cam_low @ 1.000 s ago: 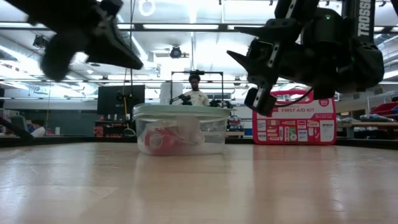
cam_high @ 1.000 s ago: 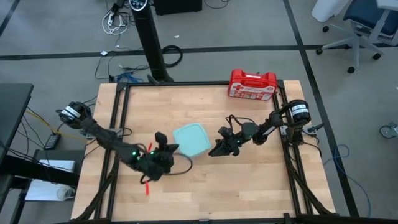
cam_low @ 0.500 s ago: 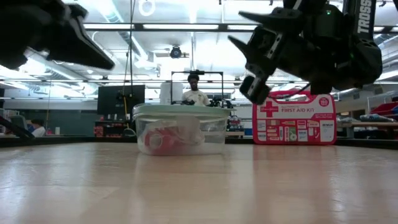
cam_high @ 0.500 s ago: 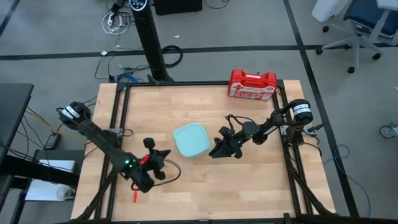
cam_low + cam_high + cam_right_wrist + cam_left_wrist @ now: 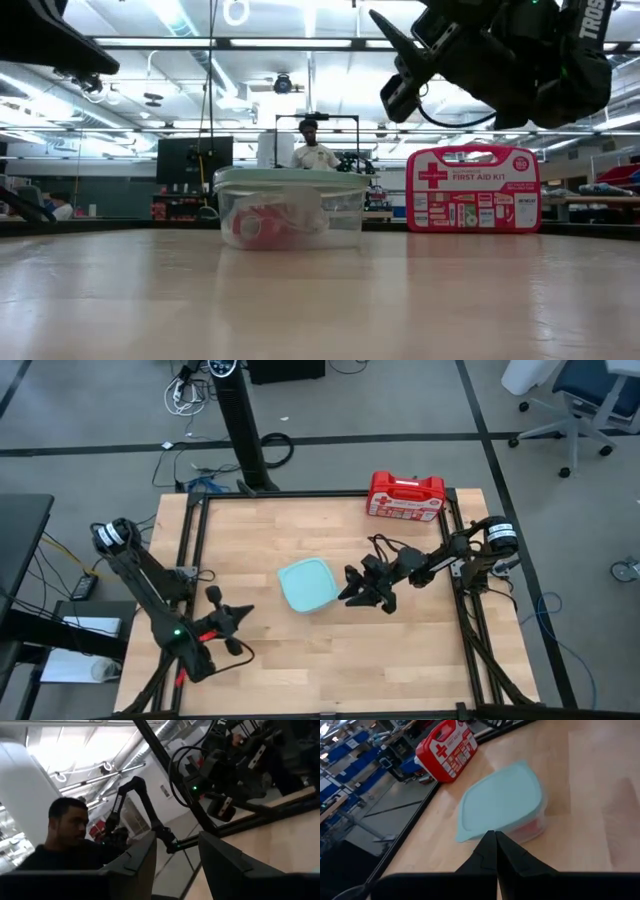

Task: Roll bandage
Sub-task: Return to Home Position

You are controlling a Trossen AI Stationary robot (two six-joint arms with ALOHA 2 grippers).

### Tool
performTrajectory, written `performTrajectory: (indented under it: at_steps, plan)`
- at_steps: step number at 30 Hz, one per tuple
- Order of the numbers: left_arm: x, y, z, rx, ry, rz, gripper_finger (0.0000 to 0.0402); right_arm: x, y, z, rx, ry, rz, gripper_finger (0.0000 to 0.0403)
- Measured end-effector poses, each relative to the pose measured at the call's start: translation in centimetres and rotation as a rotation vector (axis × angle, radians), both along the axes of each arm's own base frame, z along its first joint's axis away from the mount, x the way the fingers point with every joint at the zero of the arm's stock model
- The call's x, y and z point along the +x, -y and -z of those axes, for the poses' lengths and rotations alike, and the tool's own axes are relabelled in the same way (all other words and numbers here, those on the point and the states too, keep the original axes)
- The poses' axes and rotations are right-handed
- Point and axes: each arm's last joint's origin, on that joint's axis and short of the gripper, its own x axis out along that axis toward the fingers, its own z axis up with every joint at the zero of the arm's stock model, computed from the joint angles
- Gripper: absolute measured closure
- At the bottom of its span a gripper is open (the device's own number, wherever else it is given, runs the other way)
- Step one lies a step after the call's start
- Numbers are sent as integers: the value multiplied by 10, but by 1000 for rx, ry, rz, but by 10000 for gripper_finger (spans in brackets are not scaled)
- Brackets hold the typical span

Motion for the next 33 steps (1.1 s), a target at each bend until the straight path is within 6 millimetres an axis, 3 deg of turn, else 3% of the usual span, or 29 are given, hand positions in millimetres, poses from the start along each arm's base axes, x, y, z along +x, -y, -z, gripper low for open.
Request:
performTrajectory:
  at_steps: [4, 7, 10, 16, 25, 33]
  plan:
    - [-6, -1, -5, -25, 17, 10, 401, -1, -1, 0, -91, 49, -12, 254]
    - [-13, -3, -7, -47, 43, 15, 401, -4, -6, -1, -197, 115, -127, 254]
    - [-23, -9, -3, -97, 74, 27, 401, -8, -7, -11, -202, 146, -213, 254]
    - [-41, -26, -1, -223, 171, 34, 401, -24, -5, -29, -204, 210, -223, 254]
    - [-48, -37, 4, -299, 216, 39, 401, -72, -3, -1, -188, 114, 28, 254]
    - [-51, -43, 18, -326, 220, 34, 401, -89, -10, 6, -203, 107, 84, 254]
